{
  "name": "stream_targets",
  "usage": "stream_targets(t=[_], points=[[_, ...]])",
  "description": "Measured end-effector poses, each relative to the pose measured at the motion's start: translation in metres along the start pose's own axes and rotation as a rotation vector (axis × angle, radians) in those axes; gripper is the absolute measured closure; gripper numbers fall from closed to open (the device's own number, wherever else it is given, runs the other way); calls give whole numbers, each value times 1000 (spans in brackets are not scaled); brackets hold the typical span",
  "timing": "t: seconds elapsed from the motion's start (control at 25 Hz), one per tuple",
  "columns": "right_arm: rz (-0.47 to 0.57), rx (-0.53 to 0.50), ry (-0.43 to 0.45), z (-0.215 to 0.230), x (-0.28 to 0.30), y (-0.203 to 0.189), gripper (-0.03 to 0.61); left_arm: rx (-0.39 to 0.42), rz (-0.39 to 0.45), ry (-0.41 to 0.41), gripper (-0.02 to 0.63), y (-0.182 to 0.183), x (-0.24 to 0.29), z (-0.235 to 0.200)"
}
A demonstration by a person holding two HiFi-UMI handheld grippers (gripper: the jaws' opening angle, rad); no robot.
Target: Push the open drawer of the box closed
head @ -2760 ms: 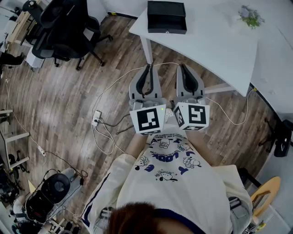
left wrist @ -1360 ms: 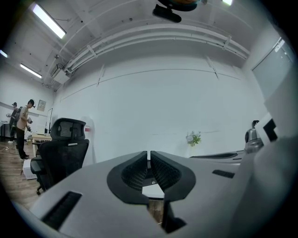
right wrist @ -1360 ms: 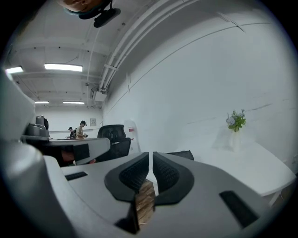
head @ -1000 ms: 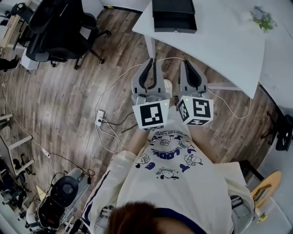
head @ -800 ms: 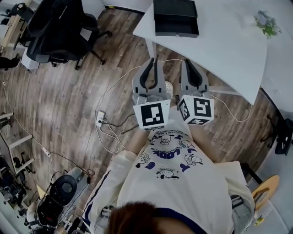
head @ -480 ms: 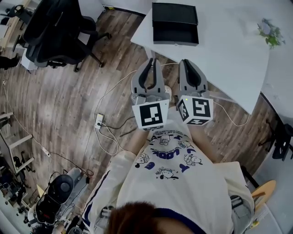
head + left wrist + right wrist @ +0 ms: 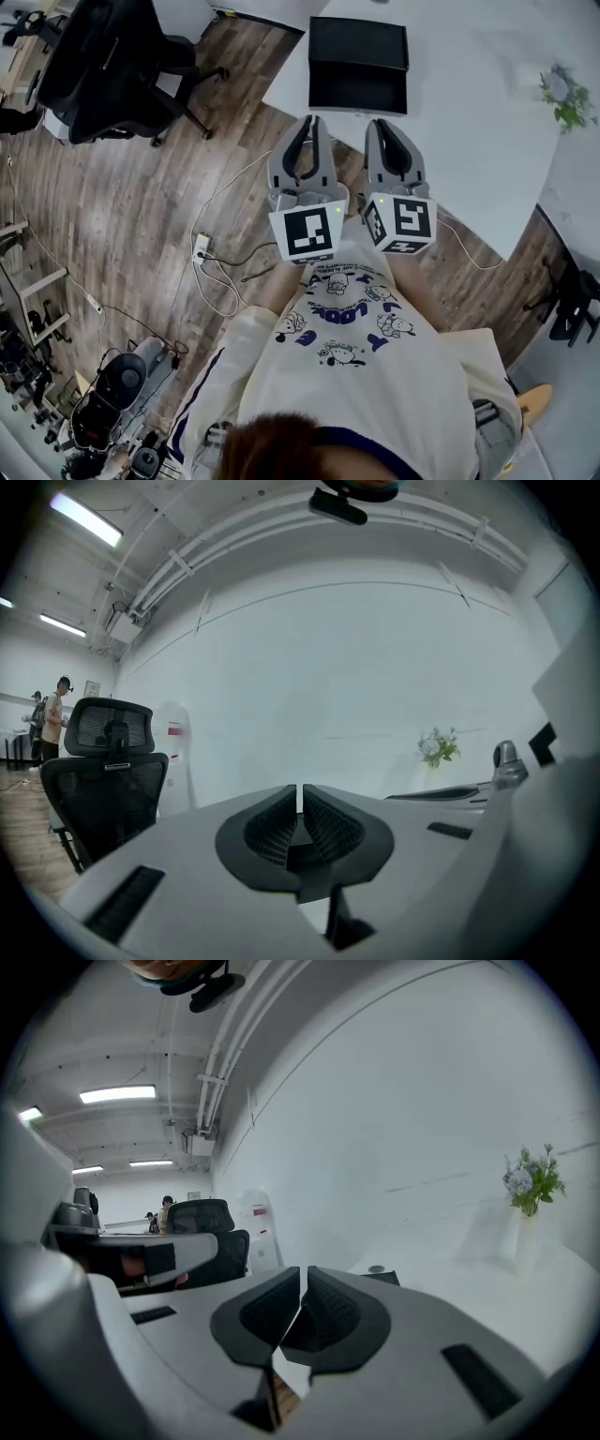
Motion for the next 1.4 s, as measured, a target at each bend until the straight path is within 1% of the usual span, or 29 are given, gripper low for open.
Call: stream_targets(t=[0.36,0.68,0.92,1.2,1.4], points=[[-33,18,14,24,31,-11,535,1,-25,16,583,-13,37,4],[-73,18,12,25,43,-22,535,-12,-70,8,583,-25,47,4],[-102,32,-25,29,62,-34,535,-23,-109,-13,583,-40,64,-6],[-124,36,-71,33,75,-42,535,-20,-143,-60,583,-48,85,-15],[-150,56,-108,35,79,-50,535,-33,-175,-93,583,-60,98,-18]])
Point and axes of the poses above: the fingertips, and each gripper's own axes: x forward along the fingers, z to its right, y out of its top, the point moved 10 cm from there along -x, backward along the fingers, and after that the axes turned 11 degrees about z, right-handed, at the moved point
